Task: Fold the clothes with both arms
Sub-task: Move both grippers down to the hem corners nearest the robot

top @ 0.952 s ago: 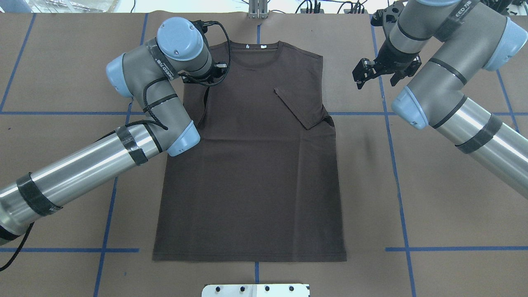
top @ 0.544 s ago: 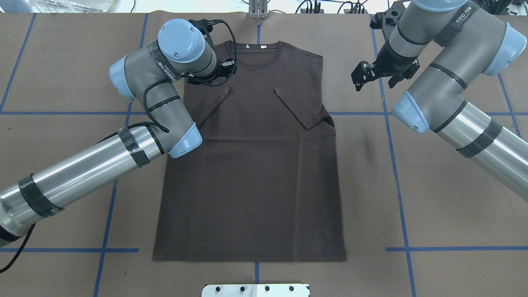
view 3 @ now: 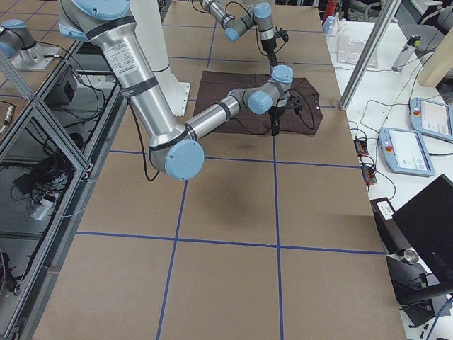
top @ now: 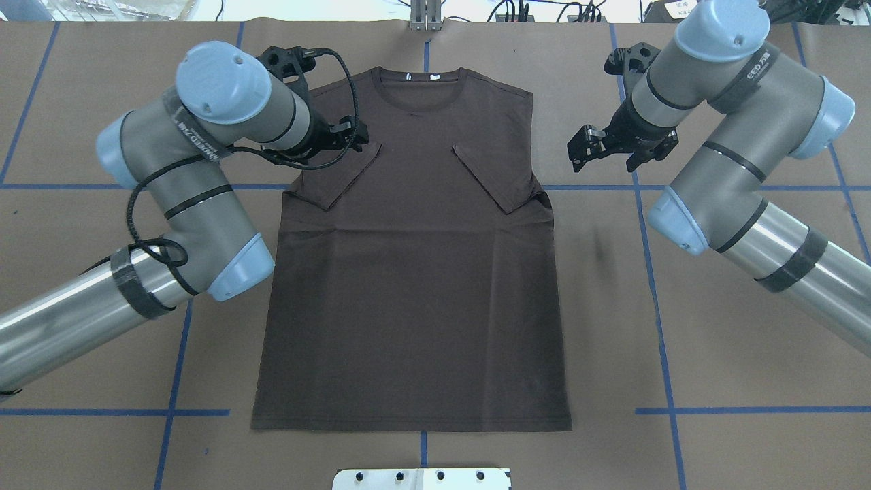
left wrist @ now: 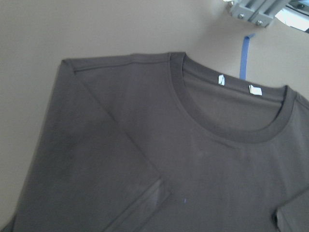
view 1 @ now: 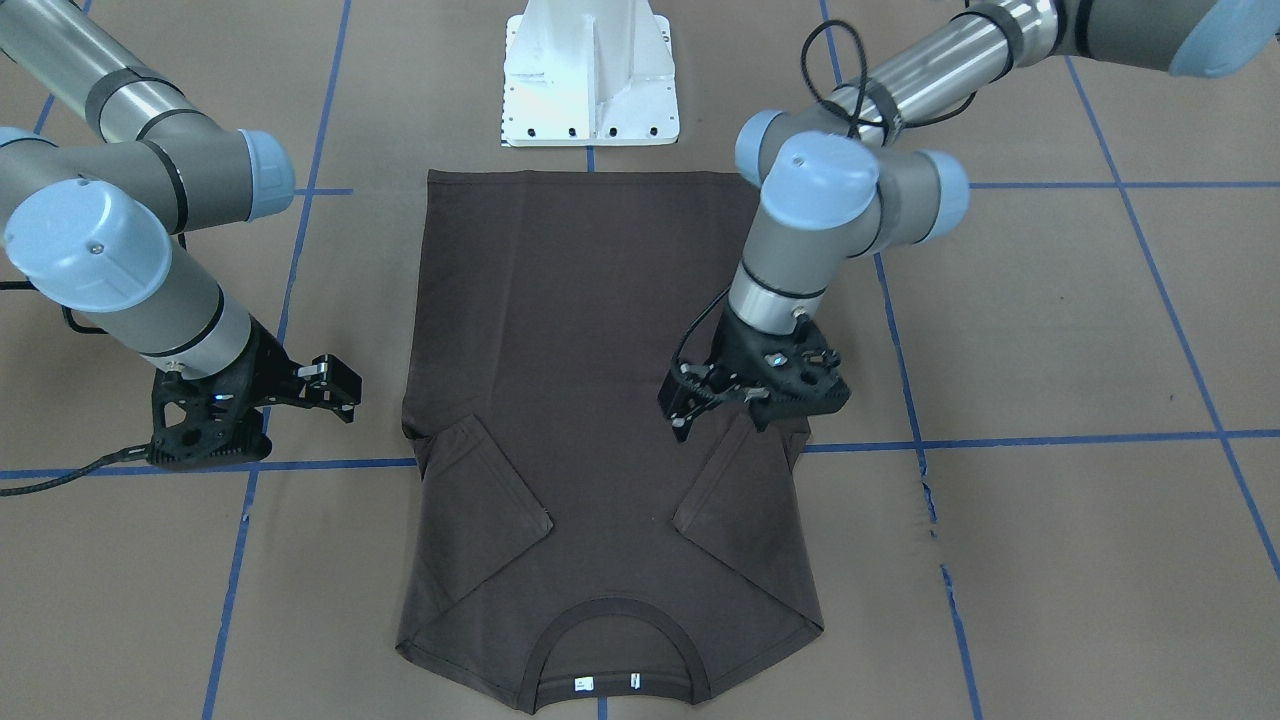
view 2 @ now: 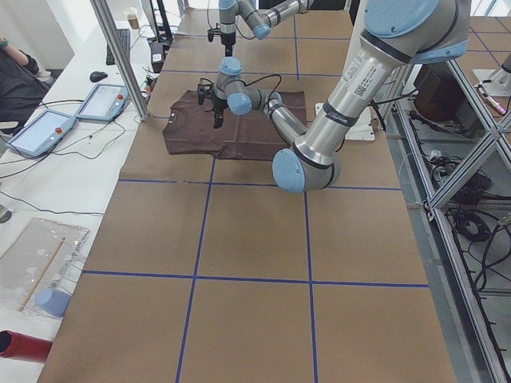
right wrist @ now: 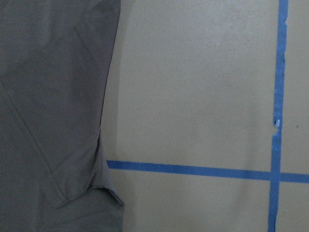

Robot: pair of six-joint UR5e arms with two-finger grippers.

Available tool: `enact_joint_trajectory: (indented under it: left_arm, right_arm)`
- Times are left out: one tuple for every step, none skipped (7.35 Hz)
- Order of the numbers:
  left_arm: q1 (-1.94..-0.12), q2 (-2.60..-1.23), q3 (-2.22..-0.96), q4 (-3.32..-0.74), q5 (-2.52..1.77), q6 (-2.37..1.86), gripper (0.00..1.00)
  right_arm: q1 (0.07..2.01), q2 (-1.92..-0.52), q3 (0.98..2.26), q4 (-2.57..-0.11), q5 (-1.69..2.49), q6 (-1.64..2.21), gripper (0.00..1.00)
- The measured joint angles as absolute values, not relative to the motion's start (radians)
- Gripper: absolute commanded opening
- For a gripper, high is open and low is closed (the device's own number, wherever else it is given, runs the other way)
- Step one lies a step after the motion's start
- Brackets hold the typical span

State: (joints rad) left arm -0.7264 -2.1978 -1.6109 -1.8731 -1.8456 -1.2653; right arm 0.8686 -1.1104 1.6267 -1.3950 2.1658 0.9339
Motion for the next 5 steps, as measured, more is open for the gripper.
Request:
enact_joint_trajectory:
  left_arm:
    - [-0.727,-2.137,-1.706,-1.823,-1.85,-1.211,1.0]
    - [-0.726,-2.086,-1.777,-1.8,-1.851,-1.183,1.0]
    - [-0.726,-2.054,-1.818,-1.79,-1.852,-1.172,1.0]
    - [-0.726,-2.038,-1.835,-1.787,-1.853,-1.168,1.0]
    - [-0.726,-2.032,-1.842,-1.786,-1.853,-1.166,1.0]
  right_arm:
    - [0.8,-1.184,1.717,-1.352,2.13,1.058,1.0]
    - [0.702,-1.259,1.823,-1.331,2.056,1.191,1.0]
    - [0.579,-1.322,1.919,-1.323,1.955,1.333,1.0]
    - [0.459,-1.37,1.988,-1.321,1.854,1.446,1.0]
    - [0.347,-1.41,2.034,-1.32,1.761,1.533,1.0]
